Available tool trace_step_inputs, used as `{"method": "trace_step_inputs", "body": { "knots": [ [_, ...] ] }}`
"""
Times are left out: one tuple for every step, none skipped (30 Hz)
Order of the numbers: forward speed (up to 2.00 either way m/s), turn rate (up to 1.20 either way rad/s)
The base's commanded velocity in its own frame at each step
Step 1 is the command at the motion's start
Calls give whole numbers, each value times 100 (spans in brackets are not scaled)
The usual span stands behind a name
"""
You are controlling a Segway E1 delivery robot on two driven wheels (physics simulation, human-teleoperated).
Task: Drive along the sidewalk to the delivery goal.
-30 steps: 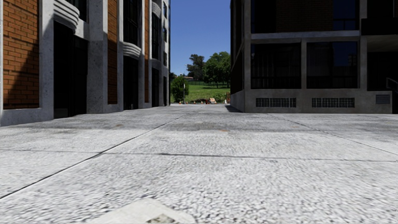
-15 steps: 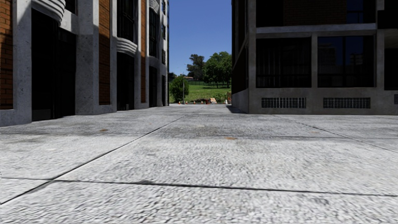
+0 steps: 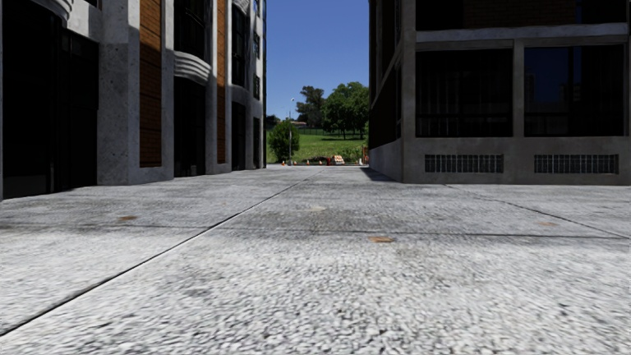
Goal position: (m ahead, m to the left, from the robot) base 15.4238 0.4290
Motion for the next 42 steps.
{"method": "trace_step_inputs", "body": {
  "knots": [
    [200,0],
    [200,0],
    [200,0],
    [200,0],
    [200,0],
    [200,0],
    [200,0],
    [200,0],
    [200,0],
    [200,0],
    [200,0],
    [200,0],
    [200,0],
    [200,0],
    [200,0],
    [200,0],
    [200,0],
    [200,0],
    [200,0],
    [200,0],
    [200,0],
    [200,0],
    [200,0],
    [200,0],
    [200,0],
    [200,0],
    [200,0],
    [200,0],
    [200,0],
    [200,0],
    [200,0],
    [200,0],
    [200,0],
    [200,0],
    [200,0],
    [200,0],
    [200,0],
    [200,0],
    [200,0],
    [200,0],
    [200,0],
    [200,0]
  ]
}}
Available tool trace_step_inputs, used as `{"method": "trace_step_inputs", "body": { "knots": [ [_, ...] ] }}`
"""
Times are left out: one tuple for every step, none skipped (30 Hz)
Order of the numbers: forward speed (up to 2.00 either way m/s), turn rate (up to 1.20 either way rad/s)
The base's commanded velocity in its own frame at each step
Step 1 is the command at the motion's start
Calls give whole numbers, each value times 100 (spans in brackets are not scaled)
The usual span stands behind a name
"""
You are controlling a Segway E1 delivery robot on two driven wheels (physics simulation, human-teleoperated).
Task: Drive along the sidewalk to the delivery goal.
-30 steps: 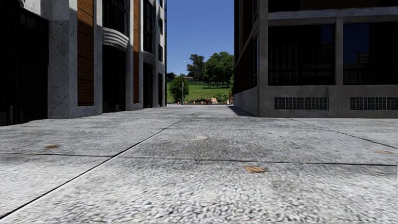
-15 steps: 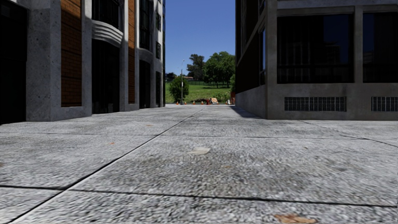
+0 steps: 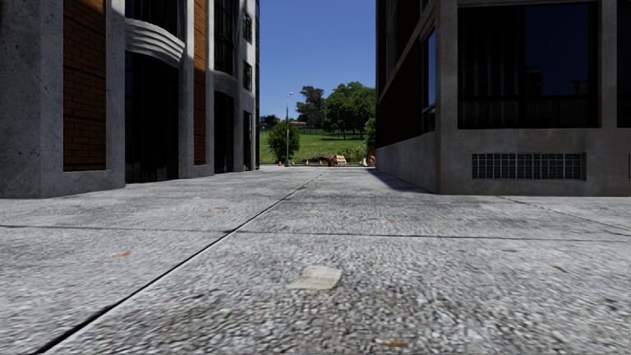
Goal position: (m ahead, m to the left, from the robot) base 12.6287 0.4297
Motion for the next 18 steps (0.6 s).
{"method": "trace_step_inputs", "body": {
  "knots": [
    [200,0],
    [200,0],
    [200,0],
    [200,0],
    [200,0],
    [200,0],
    [200,0],
    [200,0],
    [200,0],
    [200,0],
    [200,0],
    [200,0],
    [200,0],
    [200,0],
    [200,0],
    [200,0],
    [200,0],
    [200,0]
  ]
}}
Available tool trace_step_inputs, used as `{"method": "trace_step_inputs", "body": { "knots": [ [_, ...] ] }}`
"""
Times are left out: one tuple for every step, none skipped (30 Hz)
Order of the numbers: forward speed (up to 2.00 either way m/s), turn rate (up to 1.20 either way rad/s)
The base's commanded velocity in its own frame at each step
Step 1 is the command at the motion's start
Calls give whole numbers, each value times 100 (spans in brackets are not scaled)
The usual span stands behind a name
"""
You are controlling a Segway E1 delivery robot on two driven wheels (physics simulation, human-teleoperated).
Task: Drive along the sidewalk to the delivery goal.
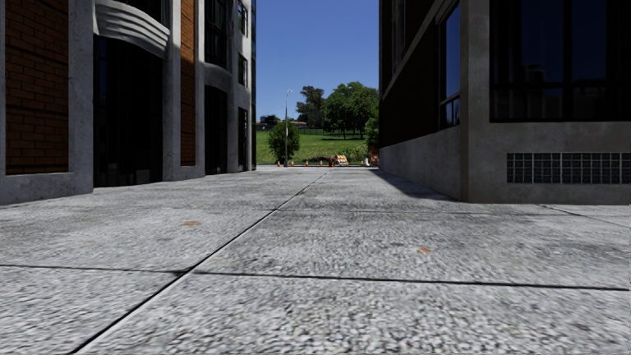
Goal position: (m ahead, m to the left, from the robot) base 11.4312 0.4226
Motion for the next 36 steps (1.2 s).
{"method": "trace_step_inputs", "body": {
  "knots": [
    [200,0],
    [200,0],
    [200,0],
    [200,0],
    [200,0],
    [200,0],
    [200,0],
    [200,0],
    [200,0],
    [200,0],
    [200,0],
    [200,0],
    [200,0],
    [200,0],
    [200,0],
    [200,0],
    [200,0],
    [200,0],
    [200,0],
    [200,-36],
    [200,-56],
    [200,-70],
    [200,-78],
    [200,-78],
    [200,-79],
    [200,-23],
    [200,-5],
    [200,0],
    [200,0],
    [200,0],
    [200,0],
    [200,0],
    [200,0],
    [200,0],
    [200,0],
    [200,0]
  ]
}}
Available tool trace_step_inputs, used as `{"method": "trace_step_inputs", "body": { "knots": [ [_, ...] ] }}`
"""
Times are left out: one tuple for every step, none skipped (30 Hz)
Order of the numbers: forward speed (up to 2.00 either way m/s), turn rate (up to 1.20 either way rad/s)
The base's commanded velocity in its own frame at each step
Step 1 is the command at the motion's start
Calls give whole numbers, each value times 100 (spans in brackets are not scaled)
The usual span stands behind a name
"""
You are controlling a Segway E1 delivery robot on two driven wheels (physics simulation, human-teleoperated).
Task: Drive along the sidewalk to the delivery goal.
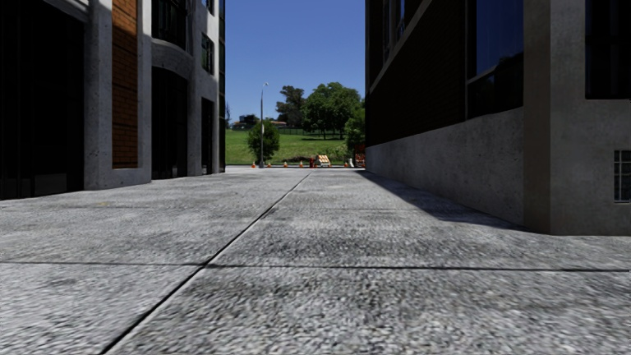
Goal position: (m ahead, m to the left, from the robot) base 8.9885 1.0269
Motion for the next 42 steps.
{"method": "trace_step_inputs", "body": {
  "knots": [
    [200,0],
    [200,0],
    [200,0],
    [200,0],
    [200,0],
    [200,0],
    [200,0],
    [200,-47],
    [200,-83],
    [200,-83],
    [200,-87],
    [200,-88],
    [200,-43],
    [200,-1],
    [200,-1],
    [200,0],
    [200,0],
    [200,0],
    [200,0],
    [200,0],
    [200,0],
    [200,0],
    [200,0],
    [200,0],
    [200,0],
    [200,0],
    [200,0],
    [200,0],
    [200,0],
    [200,0],
    [200,0],
    [200,49],
    [200,97],
    [200,120],
    [200,120],
    [200,120],
    [200,120],
    [200,120],
    [200,120],
    [200,76],
    [200,0],
    [200,0]
  ]
}}
